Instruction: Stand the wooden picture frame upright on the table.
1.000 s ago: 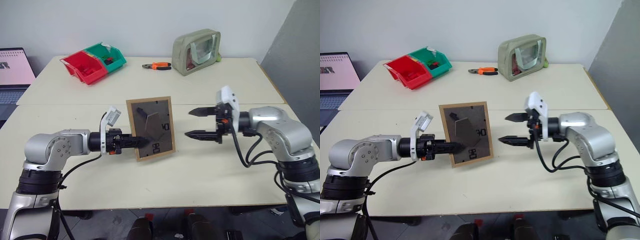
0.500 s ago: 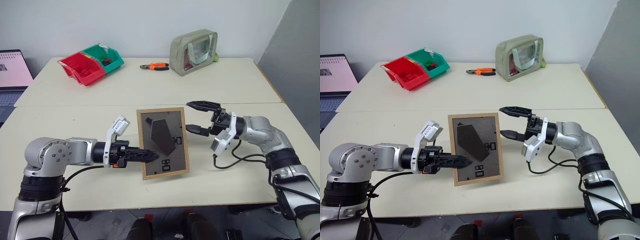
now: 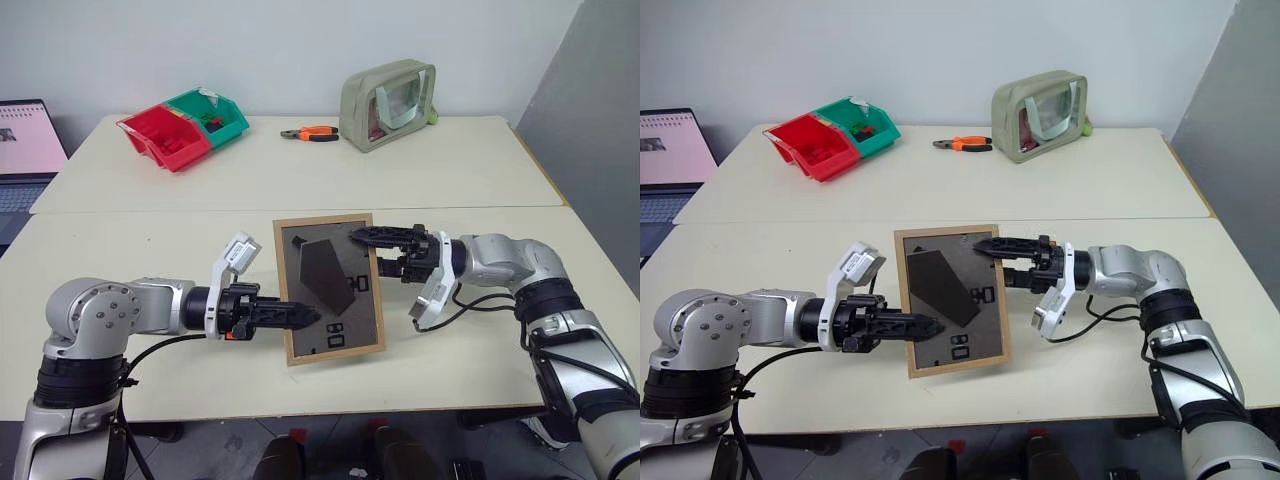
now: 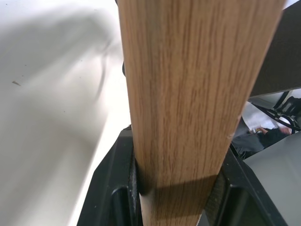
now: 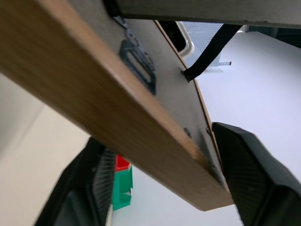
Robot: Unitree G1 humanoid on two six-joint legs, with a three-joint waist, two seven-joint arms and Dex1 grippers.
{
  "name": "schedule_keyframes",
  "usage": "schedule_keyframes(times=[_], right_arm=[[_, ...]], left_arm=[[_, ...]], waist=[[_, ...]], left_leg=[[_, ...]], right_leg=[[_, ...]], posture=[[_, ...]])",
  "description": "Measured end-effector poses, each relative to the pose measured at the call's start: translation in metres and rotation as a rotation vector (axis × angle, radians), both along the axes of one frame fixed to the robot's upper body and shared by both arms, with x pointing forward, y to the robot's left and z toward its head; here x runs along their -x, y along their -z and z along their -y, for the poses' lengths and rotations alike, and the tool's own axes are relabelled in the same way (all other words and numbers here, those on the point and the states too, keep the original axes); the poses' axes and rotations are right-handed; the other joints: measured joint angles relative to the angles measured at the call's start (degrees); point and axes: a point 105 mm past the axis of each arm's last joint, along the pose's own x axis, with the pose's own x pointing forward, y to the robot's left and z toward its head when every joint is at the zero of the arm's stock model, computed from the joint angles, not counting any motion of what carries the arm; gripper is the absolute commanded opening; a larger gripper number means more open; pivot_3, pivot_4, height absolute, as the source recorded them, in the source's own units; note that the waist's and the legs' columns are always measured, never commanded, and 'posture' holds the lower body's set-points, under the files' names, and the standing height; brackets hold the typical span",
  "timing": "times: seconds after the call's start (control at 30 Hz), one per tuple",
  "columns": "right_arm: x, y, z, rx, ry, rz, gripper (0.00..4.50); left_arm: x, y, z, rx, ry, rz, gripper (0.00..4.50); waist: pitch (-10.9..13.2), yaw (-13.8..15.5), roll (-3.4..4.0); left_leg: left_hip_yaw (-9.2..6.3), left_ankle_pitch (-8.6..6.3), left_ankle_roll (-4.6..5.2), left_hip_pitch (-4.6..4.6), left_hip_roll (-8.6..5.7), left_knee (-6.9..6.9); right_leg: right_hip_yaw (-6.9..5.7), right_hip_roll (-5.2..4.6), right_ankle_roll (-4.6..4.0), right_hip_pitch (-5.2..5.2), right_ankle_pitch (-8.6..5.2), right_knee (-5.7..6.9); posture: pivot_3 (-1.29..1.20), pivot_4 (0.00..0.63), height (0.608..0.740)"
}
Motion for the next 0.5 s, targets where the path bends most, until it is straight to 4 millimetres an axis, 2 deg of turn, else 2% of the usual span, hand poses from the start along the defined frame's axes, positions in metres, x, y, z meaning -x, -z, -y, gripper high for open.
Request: schedule_keyframes(times=[0.37, 0.43, 0.47, 0.5], right_arm=[[0.0019, -0.0048, 0.0031, 0.02, -0.027, 0.044, 2.23], [0.0019, -0.006, 0.0031, 0.021, -0.03, 0.049, 2.2], [0.0016, -0.0067, 0.0049, 0.019, -0.028, 0.049, 2.13], [0.0012, -0.0075, 0.0066, 0.017, -0.024, 0.049, 1.91]], left_arm=[[0.0011, -0.0002, 0.0032, 0.05, 0.008, -0.024, 1.28], [0.0007, -0.001, 0.003, 0.061, 0.006, -0.033, 1.98], [-0.0014, -0.0037, 0.0026, 0.076, -0.003, -0.041, 2.12], [-0.0063, -0.0075, -0.0017, 0.093, -0.032, -0.052, 2.41]], waist=[[-0.01, 0.0, -0.02], [-0.01, 0.0, -0.01], [-0.01, 0.0, -0.02], [-0.01, 0.0, -0.02]], left_leg=[[0.05, 0.0, 0.0, 0.08, -0.02, 0.01], [0.06, 0.0, 0.01, 0.11, -0.02, 0.02], [0.06, 0.0, 0.01, 0.11, -0.02, 0.03], [0.04, 0.0, 0.02, 0.11, -0.04, 0.08]], right_leg=[[0.06, 0.0, -0.03, 0.0, -0.01, 0.14], [0.09, 0.0, -0.03, 0.0, -0.02, 0.18], [0.08, 0.0, -0.03, 0.0, -0.02, 0.21], [0.06, 0.0, -0.04, 0.0, -0.03, 0.24]], posture=[[0.0, 0.15, 0.74], [0.0, 0.15, 0.74], [0.0, 0.15, 0.74], [0.0, 0.15, 0.74]])
